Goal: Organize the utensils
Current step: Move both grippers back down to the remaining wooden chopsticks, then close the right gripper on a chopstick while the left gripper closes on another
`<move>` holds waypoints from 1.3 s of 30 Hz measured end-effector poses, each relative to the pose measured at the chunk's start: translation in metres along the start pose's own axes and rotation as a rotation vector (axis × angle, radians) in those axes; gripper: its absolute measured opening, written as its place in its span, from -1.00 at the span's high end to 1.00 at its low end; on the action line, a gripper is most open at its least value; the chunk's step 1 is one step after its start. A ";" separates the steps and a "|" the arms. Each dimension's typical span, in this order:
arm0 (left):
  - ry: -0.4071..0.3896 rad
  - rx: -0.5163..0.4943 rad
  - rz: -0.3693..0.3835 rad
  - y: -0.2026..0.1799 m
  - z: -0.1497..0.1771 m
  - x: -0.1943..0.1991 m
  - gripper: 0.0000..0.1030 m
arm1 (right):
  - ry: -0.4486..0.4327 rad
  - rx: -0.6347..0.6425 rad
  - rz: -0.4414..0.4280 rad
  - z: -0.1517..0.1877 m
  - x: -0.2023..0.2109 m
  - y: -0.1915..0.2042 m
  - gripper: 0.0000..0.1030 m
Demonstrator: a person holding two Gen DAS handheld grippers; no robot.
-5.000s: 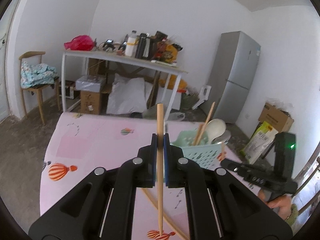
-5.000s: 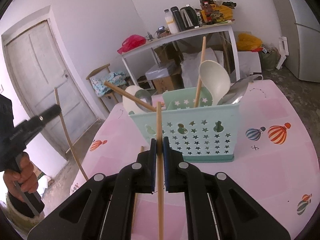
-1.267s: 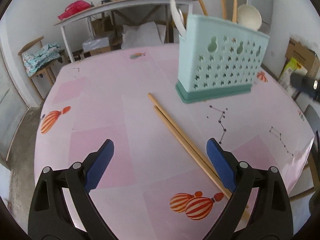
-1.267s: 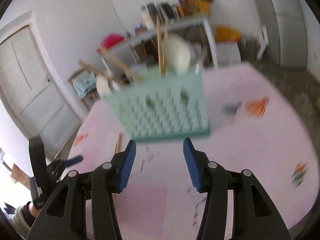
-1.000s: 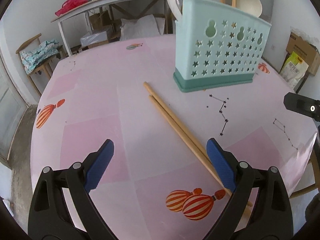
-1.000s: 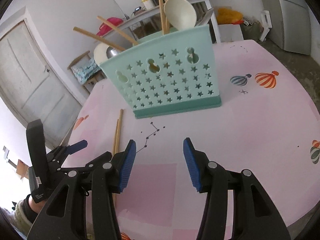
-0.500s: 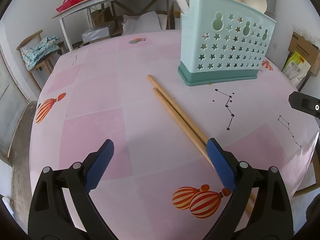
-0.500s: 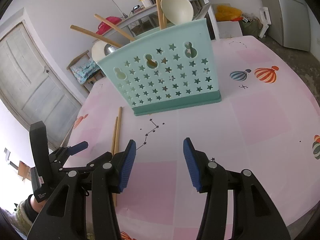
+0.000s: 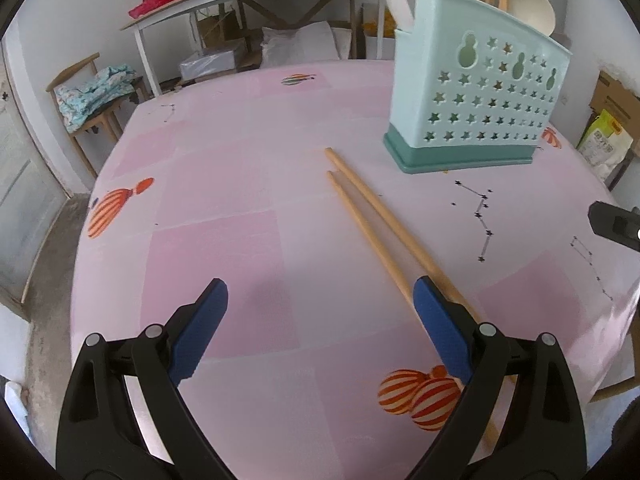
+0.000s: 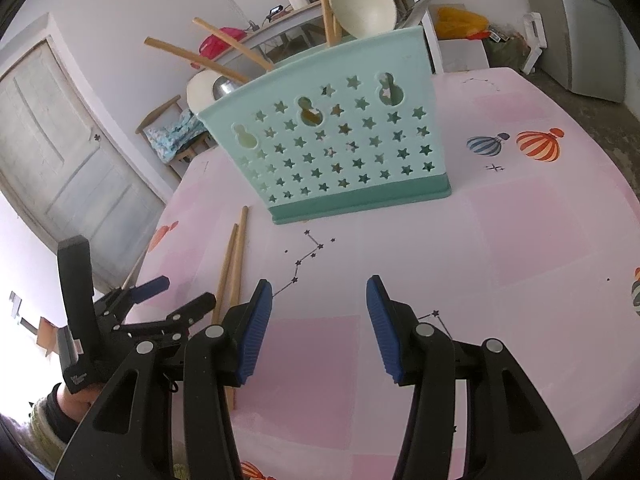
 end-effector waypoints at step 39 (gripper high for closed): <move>0.071 0.106 -0.016 0.033 -0.001 -0.008 -0.47 | 0.243 0.323 -0.060 0.028 -0.079 0.076 0.29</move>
Point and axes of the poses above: each gripper's, at about its wrist camera, not at the fingertips, and x roughly against the way its jaws point, y to its left, z to its underside, the point moved 4 cm from there along -x, roughly the way its jaws point, and after that the axes turned 5 degrees about -z, right-handed, at the moved point
